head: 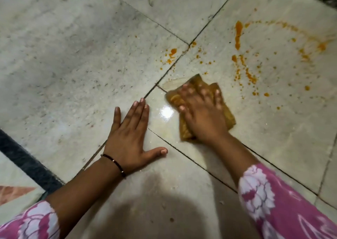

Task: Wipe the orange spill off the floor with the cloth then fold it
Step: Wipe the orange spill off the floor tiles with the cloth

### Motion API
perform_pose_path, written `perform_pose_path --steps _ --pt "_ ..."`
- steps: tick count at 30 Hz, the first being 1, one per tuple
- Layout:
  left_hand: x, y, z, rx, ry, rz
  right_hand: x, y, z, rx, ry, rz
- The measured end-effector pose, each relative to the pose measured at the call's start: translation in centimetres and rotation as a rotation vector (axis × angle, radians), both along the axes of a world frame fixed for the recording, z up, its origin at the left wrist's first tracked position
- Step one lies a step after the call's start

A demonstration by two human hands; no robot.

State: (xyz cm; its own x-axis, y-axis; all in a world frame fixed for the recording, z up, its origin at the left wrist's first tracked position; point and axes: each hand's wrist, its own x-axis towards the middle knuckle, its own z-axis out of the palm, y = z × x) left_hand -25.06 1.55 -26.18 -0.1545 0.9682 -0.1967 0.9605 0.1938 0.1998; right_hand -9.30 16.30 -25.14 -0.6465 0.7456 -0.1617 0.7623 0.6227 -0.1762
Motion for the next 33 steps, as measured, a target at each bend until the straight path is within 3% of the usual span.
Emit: perform_pose_path --steps 4,8,12,16,20,26,28,33 --pt "-0.1 -0.1 0.0 -0.005 -0.018 -0.004 6.6 1.8 0.2 0.03 -0.018 -0.219" --pt "-0.1 -0.1 -0.3 0.006 -0.027 0.006 10.7 -4.9 0.6 0.054 -0.031 -0.321" --pt "-0.1 -0.1 -0.3 0.012 -0.029 0.009 6.1 -8.6 0.3 0.047 -0.016 -0.042" --pt "-0.1 -0.1 -0.4 0.015 -0.023 -0.001 1.7 -3.0 0.0 0.034 0.0 0.135" --pt "-0.2 -0.2 -0.3 0.012 -0.023 -0.003 4.8 1.3 0.0 0.055 -0.01 -0.117" --pt "0.1 -0.1 -0.4 0.022 -0.024 0.013 8.5 -6.0 -0.5 0.082 0.015 -0.282" --pt "0.1 -0.1 -0.4 0.025 -0.019 0.013 5.9 -7.3 -0.5 0.076 0.014 -0.236" --pt "0.1 0.0 -0.6 0.039 -0.011 0.013 -2.6 -2.4 -0.1 0.024 0.029 0.164"
